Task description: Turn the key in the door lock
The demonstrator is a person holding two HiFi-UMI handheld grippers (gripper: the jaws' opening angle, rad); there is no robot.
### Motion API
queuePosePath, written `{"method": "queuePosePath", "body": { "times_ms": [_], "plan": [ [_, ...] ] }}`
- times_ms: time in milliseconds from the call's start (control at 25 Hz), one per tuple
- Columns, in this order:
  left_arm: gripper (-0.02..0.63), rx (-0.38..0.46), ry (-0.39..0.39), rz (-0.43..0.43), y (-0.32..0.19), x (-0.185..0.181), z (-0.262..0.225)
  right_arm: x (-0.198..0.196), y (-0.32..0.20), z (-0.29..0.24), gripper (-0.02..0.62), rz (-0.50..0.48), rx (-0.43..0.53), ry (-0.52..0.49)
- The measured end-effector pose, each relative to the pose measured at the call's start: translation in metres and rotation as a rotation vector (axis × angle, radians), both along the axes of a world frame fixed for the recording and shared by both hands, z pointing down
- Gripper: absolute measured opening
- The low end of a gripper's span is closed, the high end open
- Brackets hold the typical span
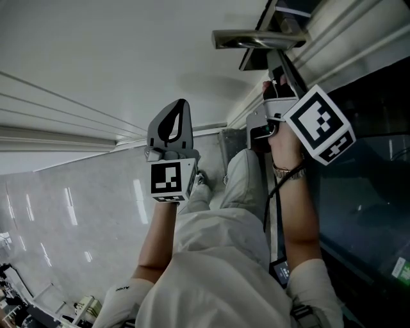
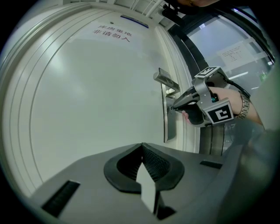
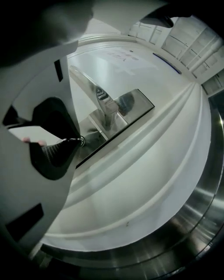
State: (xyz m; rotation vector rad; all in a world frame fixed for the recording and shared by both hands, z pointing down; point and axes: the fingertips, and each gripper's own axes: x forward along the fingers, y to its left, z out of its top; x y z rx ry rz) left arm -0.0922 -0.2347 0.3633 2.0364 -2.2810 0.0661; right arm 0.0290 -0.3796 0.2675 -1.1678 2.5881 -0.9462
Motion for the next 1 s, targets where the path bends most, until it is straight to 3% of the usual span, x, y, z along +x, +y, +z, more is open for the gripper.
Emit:
{"method": "queuePosePath", "body": {
  "times_ms": [240, 480, 640, 800, 1000],
  "plan": [
    [0.008, 0.003, 0.0, -0.001, 0.002, 0.0, -0.002, 0.004, 0.0, 0.002, 0.014, 0.028, -0.17, -0.211],
    [0.008, 0.006, 0.003, -0.01, 0.005, -0.003, -0.002, 0.005, -0.002, 0.004, 0.014, 0.03, -0.239, -0.306],
    [0.008, 0.012, 0.004, -0.008, 0.006, -0.003, -0.005, 0.003, -0.001, 0.003, 0.015, -0.018, -0.204, -0.287],
    [0.008, 0.022, 0.007, -0.015, 0.006, -0.005, -0.01, 0.002, 0.008, 0.01, 0.031, -0.111, -0.244, -0.321],
    [0.008, 0.047, 0.012, -0.008, 0.002, -0.004, -0.016, 0.01, 0.019, 0.019, 0.087, -0.174, -0.183, -0.222]
  ]
}}
